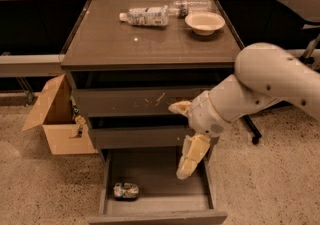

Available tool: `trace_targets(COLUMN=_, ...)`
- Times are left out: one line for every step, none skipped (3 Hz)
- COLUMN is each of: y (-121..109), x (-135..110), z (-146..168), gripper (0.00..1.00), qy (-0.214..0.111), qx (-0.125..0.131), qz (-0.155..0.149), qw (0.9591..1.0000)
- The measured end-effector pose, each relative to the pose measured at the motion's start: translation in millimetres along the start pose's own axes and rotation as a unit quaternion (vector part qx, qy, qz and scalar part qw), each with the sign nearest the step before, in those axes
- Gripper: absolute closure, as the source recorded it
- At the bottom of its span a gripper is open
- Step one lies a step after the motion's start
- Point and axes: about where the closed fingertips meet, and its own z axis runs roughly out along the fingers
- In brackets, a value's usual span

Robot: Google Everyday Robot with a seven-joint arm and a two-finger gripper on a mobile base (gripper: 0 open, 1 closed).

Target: Pick 7up can from bottom drawer and place on counter

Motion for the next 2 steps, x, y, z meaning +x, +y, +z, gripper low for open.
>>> trace_targets(y=-3.1, x=4.1, z=57.8, gripper=0.0, qy=-0.035, qx=-0.037, qz=-0.013, qw=0.9986)
trace_targets(y=-5.1, x=8.7, z=104.0, gripper=0.0, qy=-0.062, qx=-0.068, qz=-0.008, qw=0.9957)
